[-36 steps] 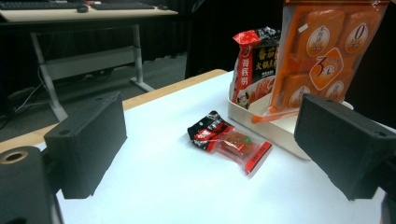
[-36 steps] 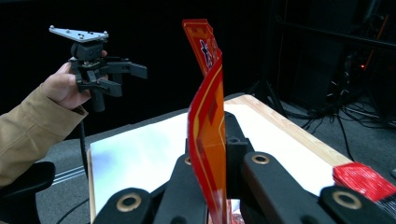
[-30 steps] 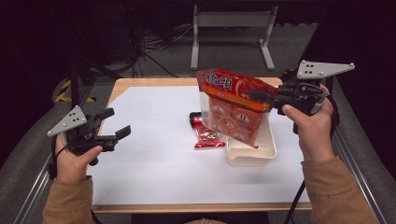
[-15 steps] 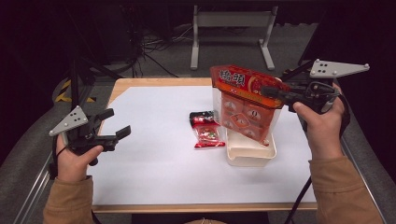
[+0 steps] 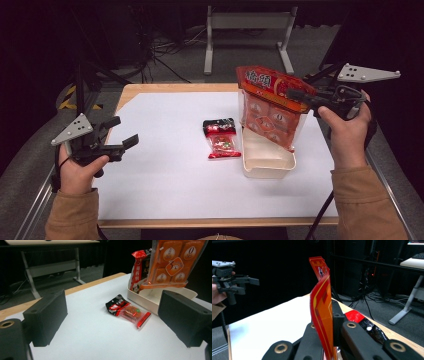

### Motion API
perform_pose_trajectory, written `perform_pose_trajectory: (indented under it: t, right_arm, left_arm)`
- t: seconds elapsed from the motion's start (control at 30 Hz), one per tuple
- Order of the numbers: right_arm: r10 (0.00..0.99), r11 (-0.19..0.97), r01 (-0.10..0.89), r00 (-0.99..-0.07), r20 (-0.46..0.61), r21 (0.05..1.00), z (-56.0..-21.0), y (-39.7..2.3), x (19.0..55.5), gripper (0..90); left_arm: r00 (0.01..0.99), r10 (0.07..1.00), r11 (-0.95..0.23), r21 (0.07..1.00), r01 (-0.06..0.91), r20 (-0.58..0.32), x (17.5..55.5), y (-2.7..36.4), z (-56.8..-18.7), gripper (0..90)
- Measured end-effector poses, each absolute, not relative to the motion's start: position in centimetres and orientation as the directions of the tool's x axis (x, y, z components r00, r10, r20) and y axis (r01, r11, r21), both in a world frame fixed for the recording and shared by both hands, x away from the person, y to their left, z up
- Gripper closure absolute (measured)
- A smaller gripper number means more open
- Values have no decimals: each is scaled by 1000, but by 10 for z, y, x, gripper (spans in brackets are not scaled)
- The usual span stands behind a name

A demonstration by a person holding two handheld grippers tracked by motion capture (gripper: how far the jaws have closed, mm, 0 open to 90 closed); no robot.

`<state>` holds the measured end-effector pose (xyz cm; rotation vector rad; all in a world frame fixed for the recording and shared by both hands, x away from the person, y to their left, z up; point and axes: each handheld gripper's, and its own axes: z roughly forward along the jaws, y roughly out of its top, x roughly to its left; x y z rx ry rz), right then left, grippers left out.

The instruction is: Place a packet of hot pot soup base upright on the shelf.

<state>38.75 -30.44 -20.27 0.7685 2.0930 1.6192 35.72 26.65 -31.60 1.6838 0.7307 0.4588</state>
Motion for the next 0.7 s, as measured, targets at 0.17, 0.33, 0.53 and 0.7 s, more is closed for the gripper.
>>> perform_pose_trajectory:
  t: [0.17,0.33,0.53,0.7]
  right_arm:
    - [640,153,208,-766,64,966,-211,-309,392,900]
    - [649,141,231,-756,87,963,-220,-310,395,900]
    - [671,131,243,-736,95,961,-229,-313,396,900]
    - [683,134,250,-724,94,959,-235,-314,397,900]
  left_arm:
    - [726,683,-118,967,224,-85,357,267,-316,97]
    - [725,683,-120,966,228,-86,358,266,-318,97]
    - [725,683,-121,966,228,-86,358,267,-318,97]
    - [725,683,-121,966,231,-88,358,267,-318,96]
